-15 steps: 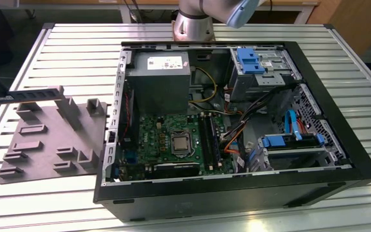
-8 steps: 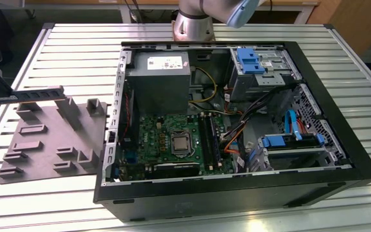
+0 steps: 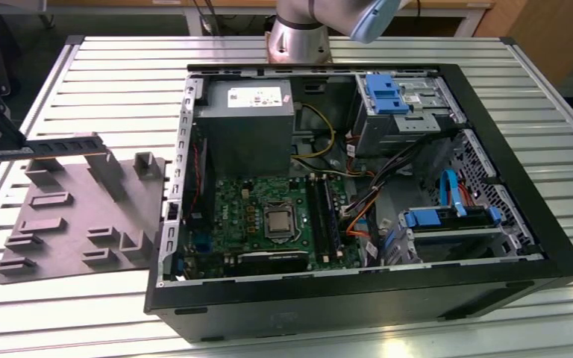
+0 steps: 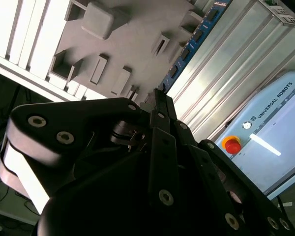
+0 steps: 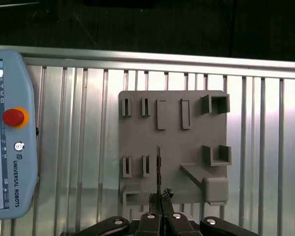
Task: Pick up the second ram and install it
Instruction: 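Pick up the second ram and move it above second insertion slot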
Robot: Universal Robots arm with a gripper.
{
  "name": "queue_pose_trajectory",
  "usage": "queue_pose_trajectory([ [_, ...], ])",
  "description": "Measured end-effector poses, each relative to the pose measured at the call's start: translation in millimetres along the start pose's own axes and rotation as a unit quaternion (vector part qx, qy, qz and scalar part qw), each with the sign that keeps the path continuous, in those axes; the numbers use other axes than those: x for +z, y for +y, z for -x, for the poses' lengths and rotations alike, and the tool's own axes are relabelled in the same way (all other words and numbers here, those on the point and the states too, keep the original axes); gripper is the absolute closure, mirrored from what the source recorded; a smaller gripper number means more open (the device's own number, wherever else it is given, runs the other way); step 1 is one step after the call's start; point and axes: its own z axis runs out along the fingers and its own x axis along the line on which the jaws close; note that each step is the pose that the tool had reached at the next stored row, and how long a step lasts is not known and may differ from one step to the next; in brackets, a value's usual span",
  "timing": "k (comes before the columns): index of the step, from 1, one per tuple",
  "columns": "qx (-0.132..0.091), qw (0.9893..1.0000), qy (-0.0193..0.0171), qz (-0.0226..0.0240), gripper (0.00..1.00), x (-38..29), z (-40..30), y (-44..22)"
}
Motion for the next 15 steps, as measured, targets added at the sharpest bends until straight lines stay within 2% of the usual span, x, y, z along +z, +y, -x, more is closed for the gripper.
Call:
queue_pose_trajectory([
  [15, 0.0, 1.0, 0.0, 0.0, 0.88, -0.3, -0.2, -9.0],
])
